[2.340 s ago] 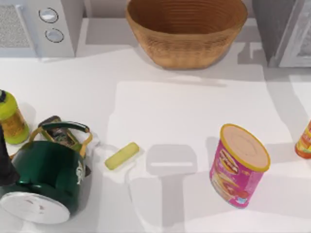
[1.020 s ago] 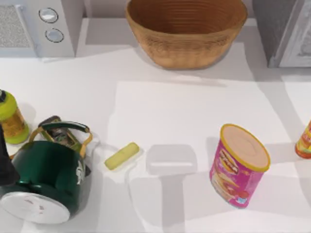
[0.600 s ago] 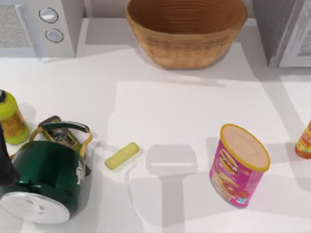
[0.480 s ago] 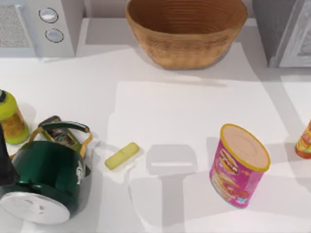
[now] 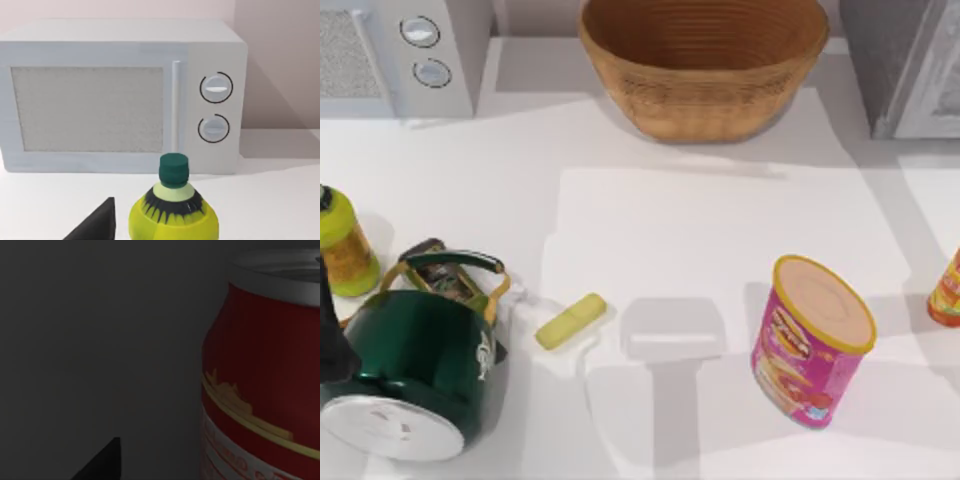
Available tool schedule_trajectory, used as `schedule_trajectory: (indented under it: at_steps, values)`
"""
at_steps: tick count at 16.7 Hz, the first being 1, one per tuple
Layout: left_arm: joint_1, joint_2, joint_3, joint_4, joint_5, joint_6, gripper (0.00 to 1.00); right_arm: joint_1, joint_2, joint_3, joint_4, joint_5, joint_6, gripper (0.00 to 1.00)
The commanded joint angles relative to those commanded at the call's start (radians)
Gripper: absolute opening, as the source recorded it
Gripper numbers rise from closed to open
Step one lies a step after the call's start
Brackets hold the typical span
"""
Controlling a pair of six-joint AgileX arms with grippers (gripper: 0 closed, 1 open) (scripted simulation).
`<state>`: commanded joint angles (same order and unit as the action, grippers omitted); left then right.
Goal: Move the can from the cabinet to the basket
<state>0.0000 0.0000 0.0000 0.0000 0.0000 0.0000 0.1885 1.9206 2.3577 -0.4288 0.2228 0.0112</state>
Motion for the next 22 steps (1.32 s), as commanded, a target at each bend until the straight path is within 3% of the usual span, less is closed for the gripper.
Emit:
schedule_trajectory:
  at_steps: [11,22]
  values:
    - [0.000,0.000,0.000,0.000,0.000,0.000,1.00,0.000,0.000,0.000,0.000,0.000,0.000,0.02]
    - [0.000,0.000,0.000,0.000,0.000,0.000,1.00,0.010,-0.017,-0.007,-0.008,0.006,0.002,0.00]
